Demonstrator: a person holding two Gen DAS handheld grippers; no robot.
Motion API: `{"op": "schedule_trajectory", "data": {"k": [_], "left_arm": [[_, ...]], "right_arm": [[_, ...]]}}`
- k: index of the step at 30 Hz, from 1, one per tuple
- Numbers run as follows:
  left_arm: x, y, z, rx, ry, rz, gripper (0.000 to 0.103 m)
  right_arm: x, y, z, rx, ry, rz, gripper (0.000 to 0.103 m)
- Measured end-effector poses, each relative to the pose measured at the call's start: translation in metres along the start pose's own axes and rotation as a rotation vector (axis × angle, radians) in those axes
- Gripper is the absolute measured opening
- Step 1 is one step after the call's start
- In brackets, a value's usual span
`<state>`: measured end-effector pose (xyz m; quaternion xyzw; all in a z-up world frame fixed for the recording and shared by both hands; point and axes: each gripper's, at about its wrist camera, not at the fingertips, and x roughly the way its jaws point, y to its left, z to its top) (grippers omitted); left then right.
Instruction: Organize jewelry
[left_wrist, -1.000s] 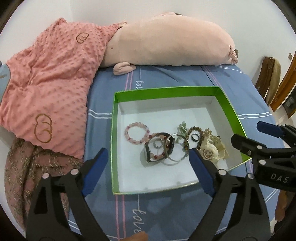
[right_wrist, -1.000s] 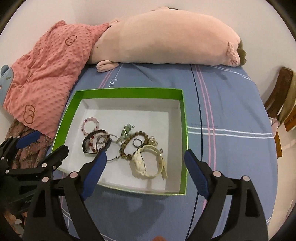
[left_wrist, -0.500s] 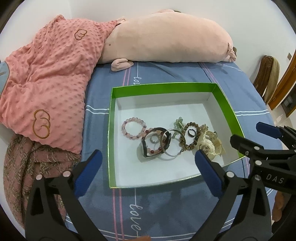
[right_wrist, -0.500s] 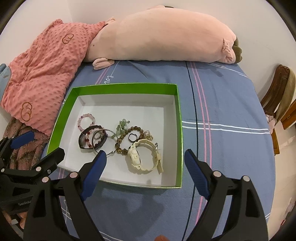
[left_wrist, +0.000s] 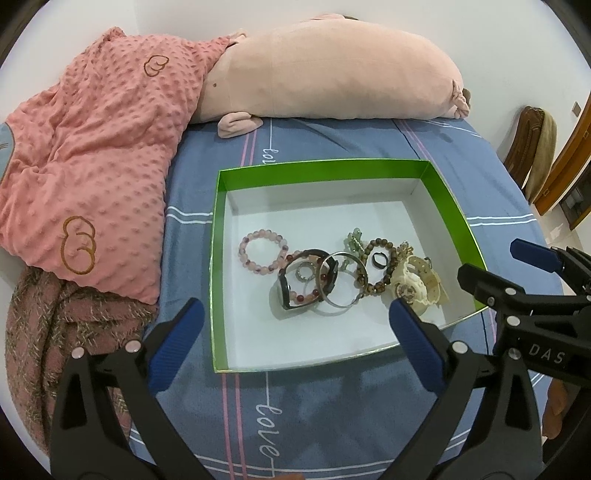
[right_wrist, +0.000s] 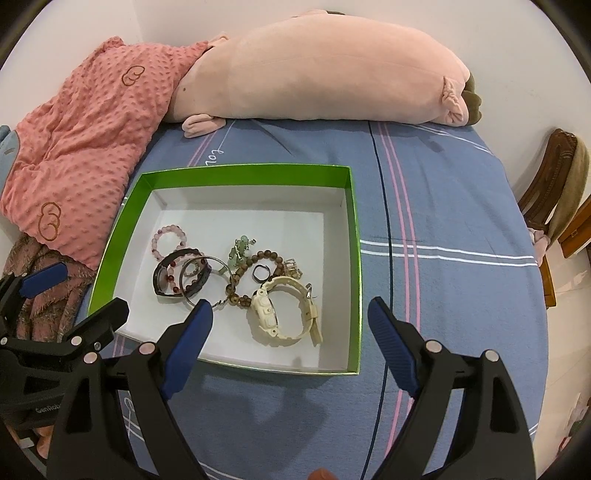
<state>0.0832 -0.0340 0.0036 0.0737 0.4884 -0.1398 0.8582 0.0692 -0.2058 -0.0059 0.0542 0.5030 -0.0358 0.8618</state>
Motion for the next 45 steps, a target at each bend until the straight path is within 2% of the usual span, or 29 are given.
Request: {"op": "schedule_trajectory", "data": {"k": [45], "left_arm": [[0.0007, -0.0026, -0.0011, 0.007, 0.010, -0.029, 0.101]], "right_arm": [[-0.0007, -0.0002, -0.0001, 0.000, 0.000, 0.000, 0.086]]}}
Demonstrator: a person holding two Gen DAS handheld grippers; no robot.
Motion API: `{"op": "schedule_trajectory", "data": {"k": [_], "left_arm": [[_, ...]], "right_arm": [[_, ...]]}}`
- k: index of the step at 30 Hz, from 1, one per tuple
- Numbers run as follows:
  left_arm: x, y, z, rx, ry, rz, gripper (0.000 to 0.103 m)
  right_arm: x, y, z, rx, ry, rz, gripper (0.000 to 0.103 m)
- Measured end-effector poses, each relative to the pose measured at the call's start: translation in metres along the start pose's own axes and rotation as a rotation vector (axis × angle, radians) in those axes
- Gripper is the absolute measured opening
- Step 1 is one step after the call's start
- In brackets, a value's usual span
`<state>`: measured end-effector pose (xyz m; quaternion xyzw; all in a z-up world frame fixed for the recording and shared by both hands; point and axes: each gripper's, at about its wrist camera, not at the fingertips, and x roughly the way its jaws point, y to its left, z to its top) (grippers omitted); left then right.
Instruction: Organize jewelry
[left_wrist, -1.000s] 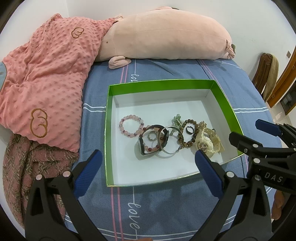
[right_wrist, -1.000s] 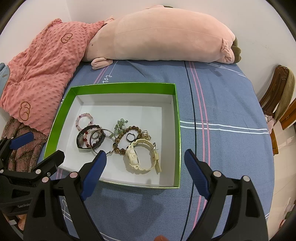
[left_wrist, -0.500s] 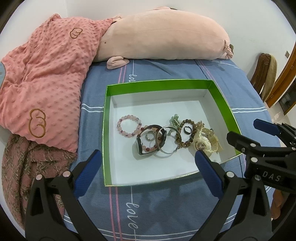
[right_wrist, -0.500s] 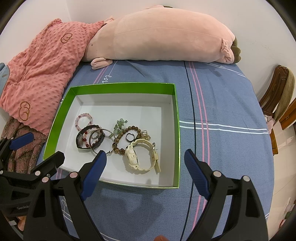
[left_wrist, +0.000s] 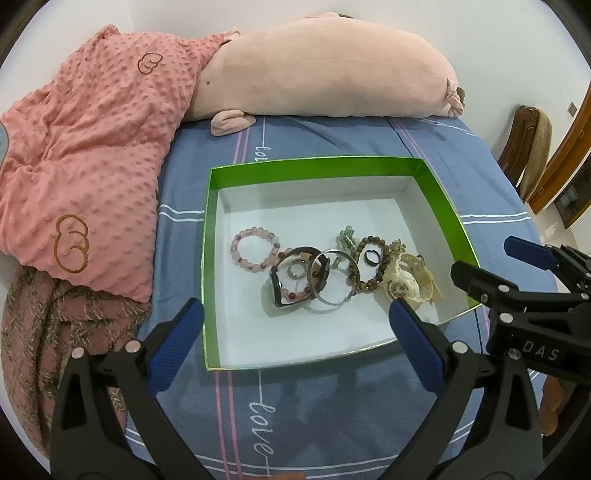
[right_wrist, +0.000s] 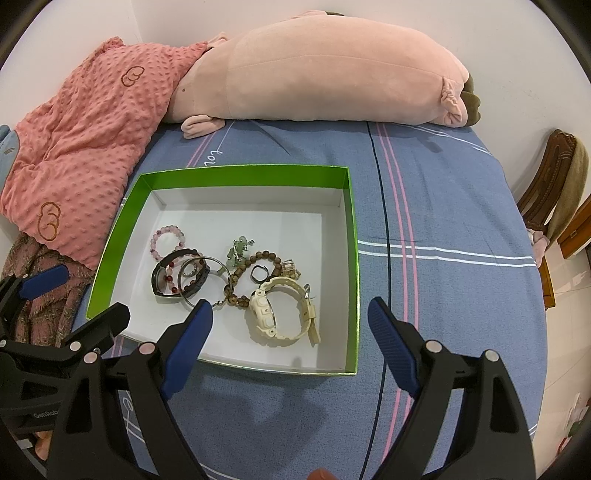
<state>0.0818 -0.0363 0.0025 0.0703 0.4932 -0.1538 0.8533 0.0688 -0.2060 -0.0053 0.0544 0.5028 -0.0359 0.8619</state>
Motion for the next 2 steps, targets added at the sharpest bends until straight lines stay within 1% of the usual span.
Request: {"op": "schedule_trajectory", "data": {"k": [2], "left_arm": [[0.0004, 0.0000, 0.0001, 0.002, 0.003, 0.008, 0.101]], "right_arm": [[-0.0007, 0.0002, 0.0002, 0.001, -0.006, 0.000, 0.086]]}}
